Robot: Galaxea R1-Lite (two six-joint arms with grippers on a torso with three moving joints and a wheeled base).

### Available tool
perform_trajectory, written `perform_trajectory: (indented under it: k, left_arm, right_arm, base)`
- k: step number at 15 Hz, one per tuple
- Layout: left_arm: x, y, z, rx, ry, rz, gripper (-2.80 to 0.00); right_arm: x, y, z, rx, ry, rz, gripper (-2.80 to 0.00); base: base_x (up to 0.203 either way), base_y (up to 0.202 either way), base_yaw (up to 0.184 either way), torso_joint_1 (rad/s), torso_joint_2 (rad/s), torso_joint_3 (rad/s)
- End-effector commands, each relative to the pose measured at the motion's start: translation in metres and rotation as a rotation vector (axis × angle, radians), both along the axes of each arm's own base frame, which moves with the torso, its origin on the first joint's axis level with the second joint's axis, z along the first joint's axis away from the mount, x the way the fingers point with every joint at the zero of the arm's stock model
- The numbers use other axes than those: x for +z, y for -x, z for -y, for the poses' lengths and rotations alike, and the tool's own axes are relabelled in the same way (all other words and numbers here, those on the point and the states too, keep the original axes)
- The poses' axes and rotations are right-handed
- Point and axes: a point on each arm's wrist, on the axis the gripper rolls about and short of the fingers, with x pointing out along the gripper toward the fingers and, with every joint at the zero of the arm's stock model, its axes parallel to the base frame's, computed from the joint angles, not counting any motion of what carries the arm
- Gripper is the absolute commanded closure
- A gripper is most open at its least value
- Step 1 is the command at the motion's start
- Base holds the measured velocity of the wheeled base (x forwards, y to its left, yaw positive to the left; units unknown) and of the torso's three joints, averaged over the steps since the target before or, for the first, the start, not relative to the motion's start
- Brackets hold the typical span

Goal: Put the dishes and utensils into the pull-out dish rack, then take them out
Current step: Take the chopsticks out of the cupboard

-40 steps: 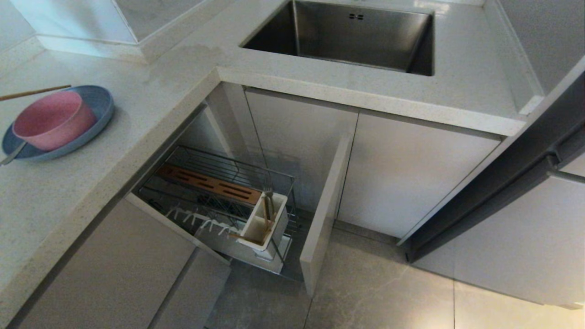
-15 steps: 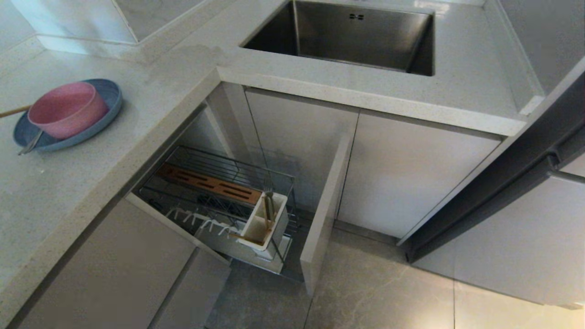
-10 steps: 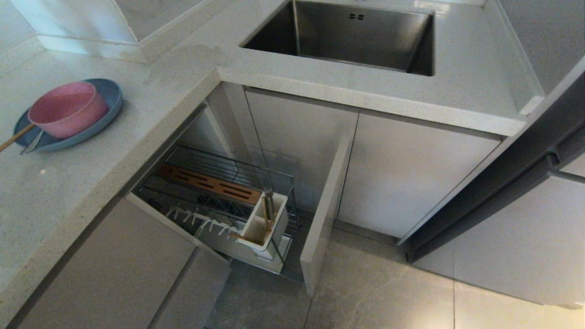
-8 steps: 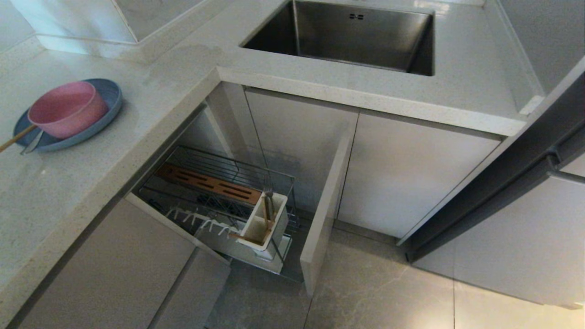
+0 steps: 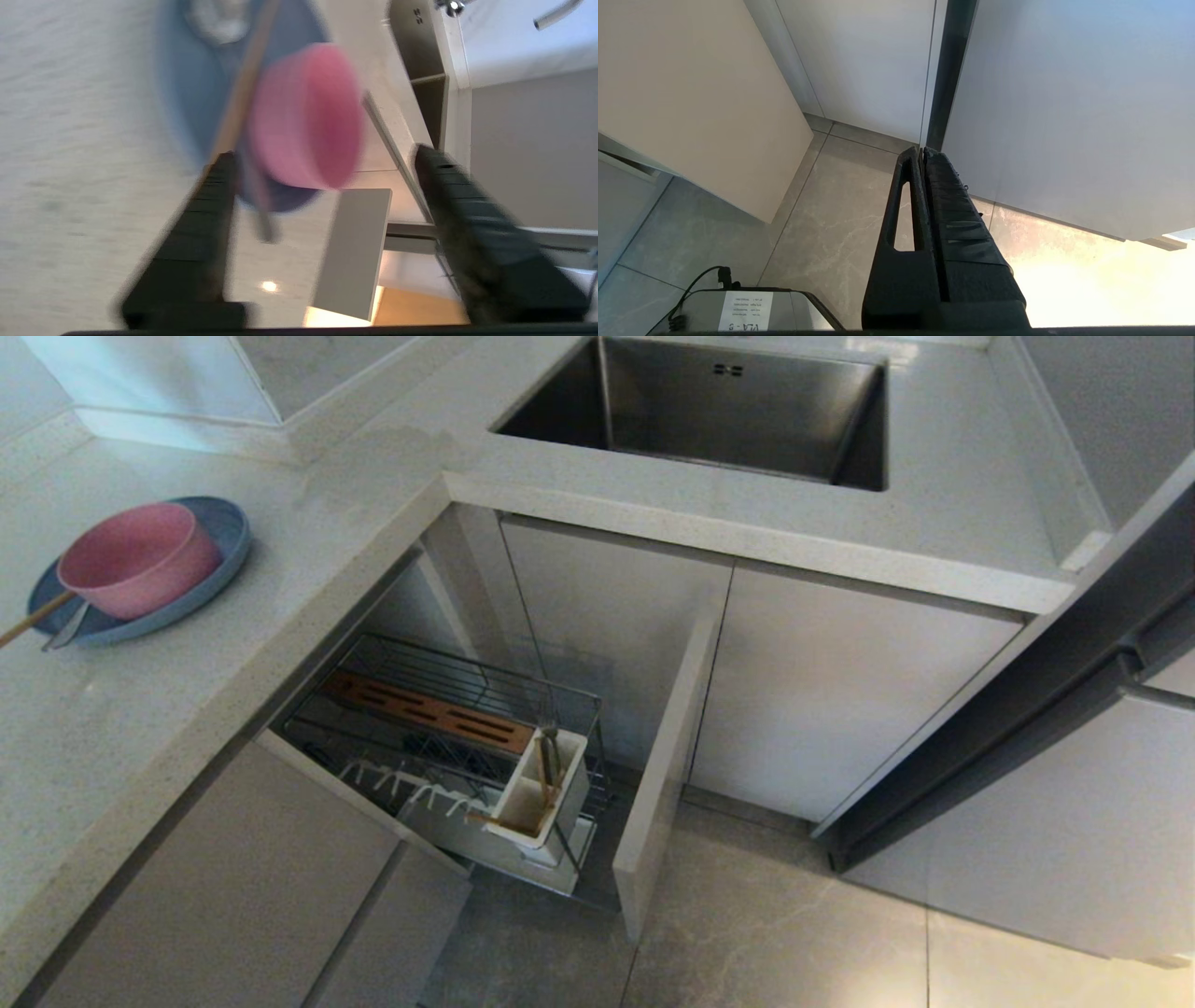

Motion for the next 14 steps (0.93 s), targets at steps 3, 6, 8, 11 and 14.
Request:
perform_trajectory:
  k: [3,6,8,11,14]
  left_arm:
    - [0.047,0.035,0.044,0.013,-0.119,0.080,0.00]
    - [0.075,0.058,0.089,0.025,-0.205,0.126,0.00]
    - [0.085,0.058,0.124,0.020,-0.240,0.134,0.00]
    - [0.093,0.052,0.177,0.078,-0.292,0.113,0.00]
    - [0.091,0.044,0.224,0.155,-0.342,0.044,0.00]
  right_arm:
    - [0.000,0.000,0.000,0.000,0.000,-0.002,0.00]
    - [0.000,0.000,0.000,0.000,0.000,0.000,0.00]
    - [0.000,0.000,0.000,0.000,0.000,-0.001,0.00]
    - [0.000,0.000,0.000,0.000,0.000,0.000,0.00]
    - [0.000,0.000,0.000,0.000,0.000,0.000,0.00]
  base:
    - [0.000,0.000,0.000,0.000,0.00,0.000]
    - [0.000,0.000,0.000,0.000,0.00,0.000]
    - [0.000,0.000,0.000,0.000,0.00,0.000]
    - [0.000,0.000,0.000,0.000,0.00,0.000]
    - [0.000,0.000,0.000,0.000,0.00,0.000]
